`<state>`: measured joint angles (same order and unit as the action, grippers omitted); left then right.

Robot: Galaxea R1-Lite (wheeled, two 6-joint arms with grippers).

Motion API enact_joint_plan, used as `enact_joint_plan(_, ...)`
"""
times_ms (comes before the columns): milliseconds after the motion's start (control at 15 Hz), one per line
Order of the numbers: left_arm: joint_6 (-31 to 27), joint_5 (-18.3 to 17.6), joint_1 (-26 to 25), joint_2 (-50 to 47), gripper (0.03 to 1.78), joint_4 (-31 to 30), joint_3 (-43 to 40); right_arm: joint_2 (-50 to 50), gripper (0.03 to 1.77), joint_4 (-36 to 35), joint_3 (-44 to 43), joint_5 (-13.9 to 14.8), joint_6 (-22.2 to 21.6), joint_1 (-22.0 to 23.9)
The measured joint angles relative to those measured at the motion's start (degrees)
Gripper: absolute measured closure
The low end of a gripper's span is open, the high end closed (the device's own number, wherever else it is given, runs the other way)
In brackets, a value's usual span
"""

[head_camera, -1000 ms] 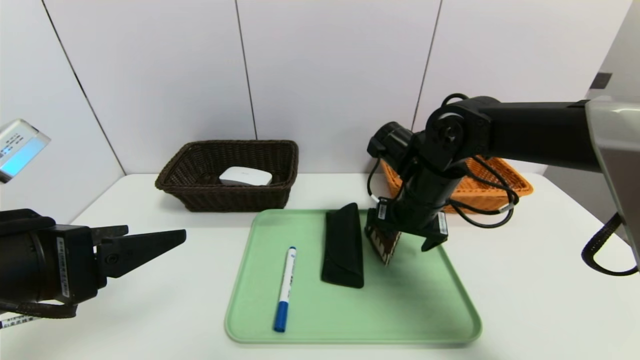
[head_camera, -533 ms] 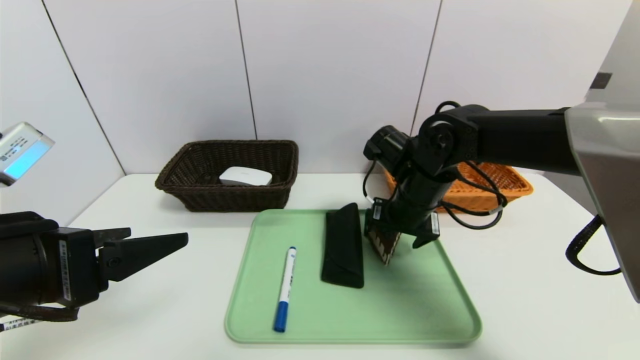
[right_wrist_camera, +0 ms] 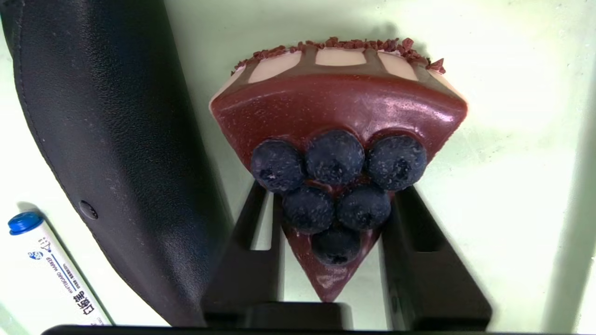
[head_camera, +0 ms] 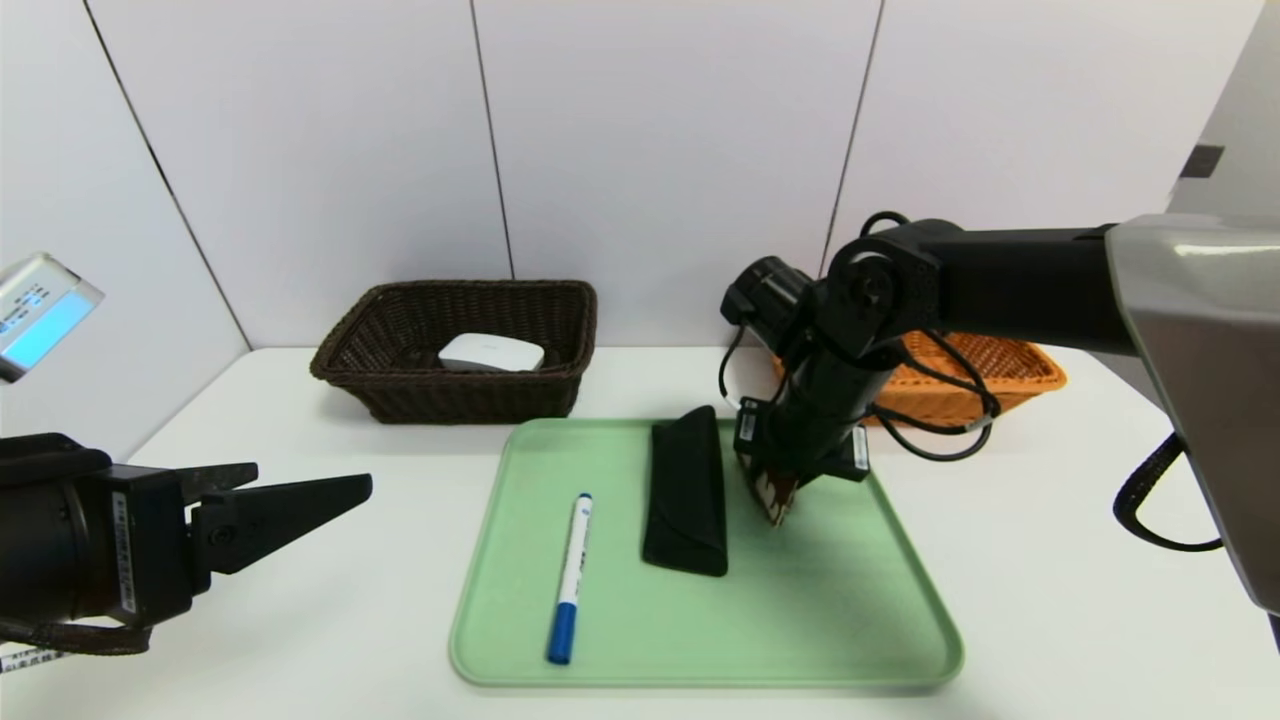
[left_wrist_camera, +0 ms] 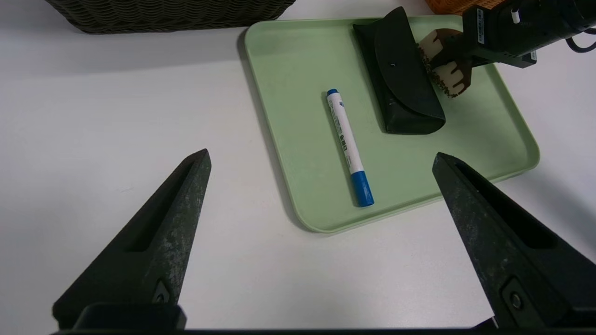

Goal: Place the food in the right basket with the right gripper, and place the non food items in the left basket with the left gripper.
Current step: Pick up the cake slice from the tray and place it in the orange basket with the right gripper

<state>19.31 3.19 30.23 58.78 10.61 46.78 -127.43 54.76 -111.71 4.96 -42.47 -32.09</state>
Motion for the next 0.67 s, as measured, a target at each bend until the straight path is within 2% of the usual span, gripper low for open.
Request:
enact_joint_plan(267, 0.00, 0.00, 0.00, -0.85, 0.12, 0.02, -1.07, 3.34, 1.25, 0.59, 0.13, -0.26, -0.66, -2.08)
enact_joint_plan(467, 0.00, 0.02, 0.00, -1.38, 0.12, 0.05, -1.46, 9.48, 1.25, 2.79, 0.30, -0.72, -0.77, -5.18)
enact_joint_plan(667, 0.01, -0.66, 0.02, -1.45, 0.12, -0.11, -1.55, 17.13, 1.25, 0.22, 0.30, -3.62, 0.63, -6.83)
